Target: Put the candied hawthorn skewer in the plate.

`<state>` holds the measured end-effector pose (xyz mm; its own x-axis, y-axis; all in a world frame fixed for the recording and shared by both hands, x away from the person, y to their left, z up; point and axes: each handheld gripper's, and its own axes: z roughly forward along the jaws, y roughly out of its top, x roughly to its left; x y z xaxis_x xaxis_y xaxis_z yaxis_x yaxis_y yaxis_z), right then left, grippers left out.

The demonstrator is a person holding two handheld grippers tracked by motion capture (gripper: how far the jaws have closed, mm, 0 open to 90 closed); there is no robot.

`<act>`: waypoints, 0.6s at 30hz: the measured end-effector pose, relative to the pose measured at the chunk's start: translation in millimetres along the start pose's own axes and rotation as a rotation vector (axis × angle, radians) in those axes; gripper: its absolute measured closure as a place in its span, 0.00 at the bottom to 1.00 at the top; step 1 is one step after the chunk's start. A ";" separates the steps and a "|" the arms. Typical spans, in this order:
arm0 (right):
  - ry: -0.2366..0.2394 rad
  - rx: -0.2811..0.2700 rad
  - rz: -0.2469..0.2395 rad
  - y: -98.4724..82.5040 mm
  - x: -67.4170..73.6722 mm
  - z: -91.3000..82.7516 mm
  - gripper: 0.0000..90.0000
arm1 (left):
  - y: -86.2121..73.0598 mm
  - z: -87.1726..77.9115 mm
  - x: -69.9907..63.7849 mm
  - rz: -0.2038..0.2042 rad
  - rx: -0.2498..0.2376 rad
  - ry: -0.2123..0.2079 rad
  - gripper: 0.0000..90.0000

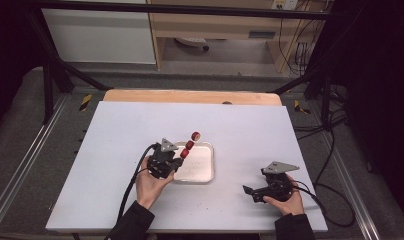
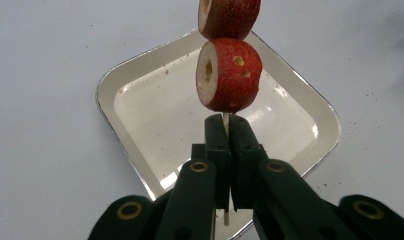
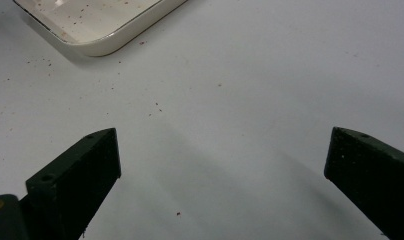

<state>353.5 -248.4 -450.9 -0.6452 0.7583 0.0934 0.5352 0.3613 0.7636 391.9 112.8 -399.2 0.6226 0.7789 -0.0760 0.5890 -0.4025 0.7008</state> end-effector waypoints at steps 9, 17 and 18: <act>0.003 -0.004 0.003 -1.0 0.0 -1.9 0.02 | -1.5 18.0 -4.8 0.014 0.077 0.007 0.98; 0.002 0.001 0.004 -1.0 -0.2 -1.0 0.03 | -5.0 29.7 -5.2 0.011 0.146 0.037 0.98; 0.003 0.003 0.005 -1.0 -0.1 -1.0 0.02 | -5.4 31.0 -5.2 0.011 0.153 0.042 0.98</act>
<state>352.5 -249.4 -451.1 -0.6446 0.7581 0.0990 0.5397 0.3595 0.7612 401.5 96.0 -424.5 0.6088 0.7924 -0.0368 0.6560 -0.4769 0.5850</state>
